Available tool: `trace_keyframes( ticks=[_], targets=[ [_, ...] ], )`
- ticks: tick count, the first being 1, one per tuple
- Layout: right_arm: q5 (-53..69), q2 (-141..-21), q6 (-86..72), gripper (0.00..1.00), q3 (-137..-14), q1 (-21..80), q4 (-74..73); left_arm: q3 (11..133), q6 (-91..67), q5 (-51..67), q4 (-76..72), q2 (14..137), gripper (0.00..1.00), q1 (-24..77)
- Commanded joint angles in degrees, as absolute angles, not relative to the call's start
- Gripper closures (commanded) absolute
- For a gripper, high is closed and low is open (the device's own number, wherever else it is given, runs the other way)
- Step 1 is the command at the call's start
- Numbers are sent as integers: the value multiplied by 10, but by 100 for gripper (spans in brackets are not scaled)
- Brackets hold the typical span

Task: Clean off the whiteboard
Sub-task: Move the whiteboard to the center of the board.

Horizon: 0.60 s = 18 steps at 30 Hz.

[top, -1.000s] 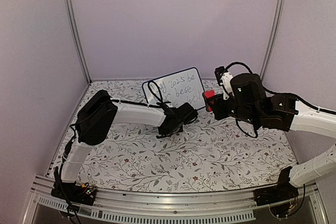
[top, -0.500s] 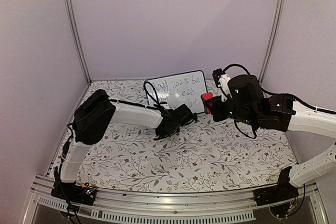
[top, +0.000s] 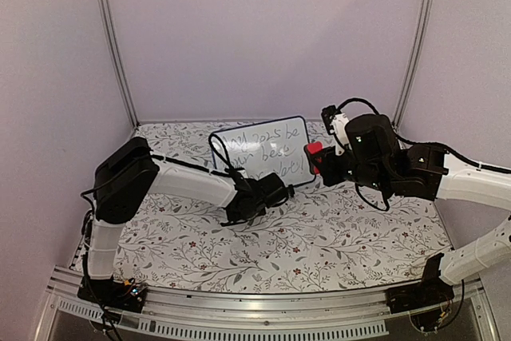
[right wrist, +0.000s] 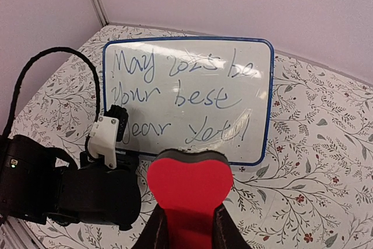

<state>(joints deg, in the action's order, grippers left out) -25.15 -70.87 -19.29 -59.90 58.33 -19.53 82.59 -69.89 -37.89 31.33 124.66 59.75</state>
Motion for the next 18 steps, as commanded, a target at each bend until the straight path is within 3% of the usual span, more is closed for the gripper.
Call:
trace_keyframes(
  ticks=[1, 8, 14, 18],
  targets=[
    [-250, -717, -195, 84, -600, 580, -183, 803, -741, -337, 366, 1239, 98, 638],
    [-251, -719, -195, 84, -608, 580, -192, 808, -751, -317, 373, 1236, 89, 659],
    [-256, -709, -196, 84, -607, 580, -201, 801, -736, -312, 367, 1217, 53, 668],
    [-262, -705, -196, 84, -608, 580, -202, 783, -714, -304, 348, 1183, 47, 675]
  ],
)
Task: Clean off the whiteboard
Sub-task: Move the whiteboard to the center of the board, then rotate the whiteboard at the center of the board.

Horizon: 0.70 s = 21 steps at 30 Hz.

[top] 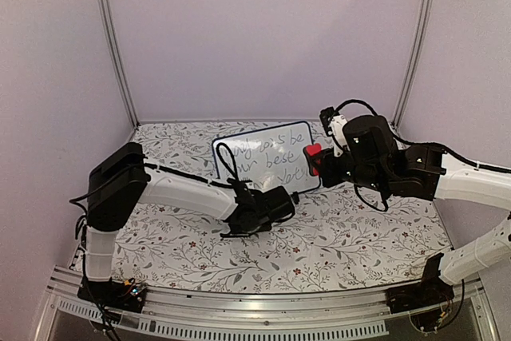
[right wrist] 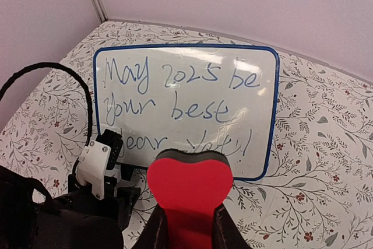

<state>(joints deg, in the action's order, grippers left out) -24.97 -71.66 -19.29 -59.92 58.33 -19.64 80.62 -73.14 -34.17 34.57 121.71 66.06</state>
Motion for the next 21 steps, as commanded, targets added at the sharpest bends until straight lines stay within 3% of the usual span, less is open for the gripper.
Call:
trace_keyframes(
  ticks=[1, 9, 13, 18, 21],
  targets=[
    [-262, -704, -196, 83, -609, 580, -202, 779, -708, -306, 347, 1171, 46, 678],
    [-265, -700, -189, 83, -609, 579, -202, 684, -656, -375, 315, 992, 37, 685],
    [-265, -702, -185, 83, -610, 579, -199, 585, -567, -379, 206, 882, 15, 661],
    [-261, -706, -180, 83, -611, 578, -195, 430, -446, -283, 25, 753, 2, 568],
    [-259, -706, -176, 83, -610, 578, -193, 343, -378, -185, -109, 689, 0, 501]
  ],
)
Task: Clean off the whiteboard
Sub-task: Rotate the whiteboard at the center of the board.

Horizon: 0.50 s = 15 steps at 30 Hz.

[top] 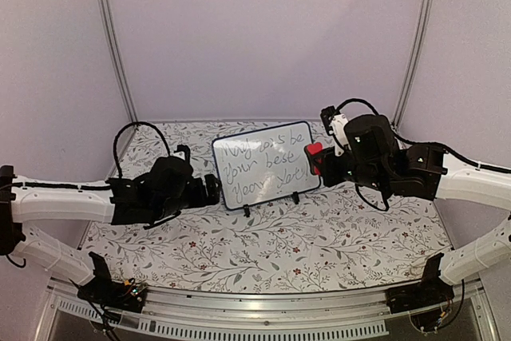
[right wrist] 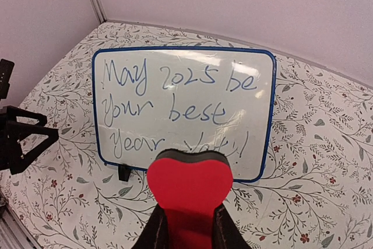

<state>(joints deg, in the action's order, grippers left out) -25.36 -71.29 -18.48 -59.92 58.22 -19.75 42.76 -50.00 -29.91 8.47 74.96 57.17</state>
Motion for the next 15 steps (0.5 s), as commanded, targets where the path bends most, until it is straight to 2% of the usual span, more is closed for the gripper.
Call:
trace_keyframes(
  ticks=[1, 7, 15],
  targets=[
    [-258, -706, -176, 83, -610, 578, -192, 320, -355, -150, -149, 675, 0, 480],
    [-246, -712, -179, 83, -607, 577, -185, 278, -305, 17, -288, 670, 0, 369],
    [-222, -719, -180, 84, -603, 577, -181, 345, -341, 214, -361, 798, 6, 260]
  ],
)
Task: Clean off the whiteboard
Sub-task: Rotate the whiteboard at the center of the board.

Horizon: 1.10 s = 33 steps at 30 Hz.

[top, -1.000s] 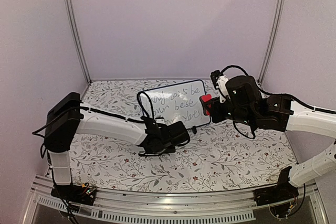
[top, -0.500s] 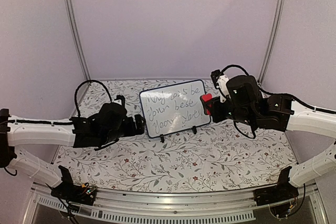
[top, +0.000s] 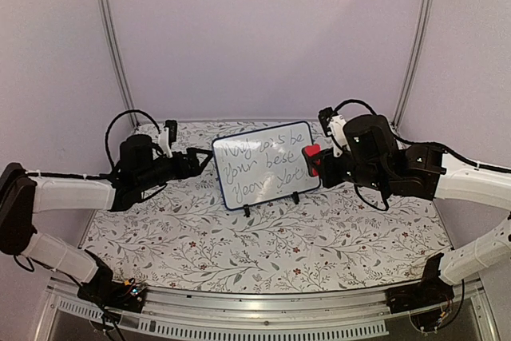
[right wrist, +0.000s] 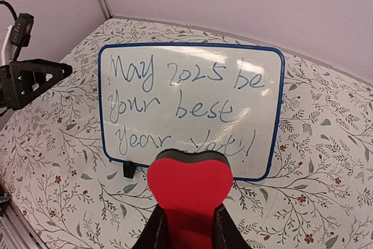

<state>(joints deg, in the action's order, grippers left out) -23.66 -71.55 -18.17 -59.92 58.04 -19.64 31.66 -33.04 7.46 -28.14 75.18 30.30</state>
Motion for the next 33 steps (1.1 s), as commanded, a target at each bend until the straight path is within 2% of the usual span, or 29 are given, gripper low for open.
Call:
trace_keyframes(
  ticks=[1, 8, 15, 17, 20, 30, 33],
  targets=[
    [-220, -719, -179, 84, -602, 577, -180, 353, -345, 227, -368, 809, 7, 252],
    [-204, -727, -180, 84, -599, 577, -177, 419, -349, 265, -373, 879, 10, 234],
    [-192, -733, -179, 84, -598, 578, -172, 457, -363, 287, -392, 932, 25, 218],
    [-190, -736, -179, 84, -598, 577, -173, 467, -366, 297, -396, 945, 33, 214],
    [-187, -737, -179, 84, -599, 577, -175, 486, -354, 304, -385, 959, 40, 212],
    [-177, -743, -179, 84, -609, 577, -181, 494, -355, 330, -395, 987, 48, 208],
    [-176, -744, -178, 84, -611, 577, -181, 477, -365, 330, -415, 982, 57, 209]
  ],
)
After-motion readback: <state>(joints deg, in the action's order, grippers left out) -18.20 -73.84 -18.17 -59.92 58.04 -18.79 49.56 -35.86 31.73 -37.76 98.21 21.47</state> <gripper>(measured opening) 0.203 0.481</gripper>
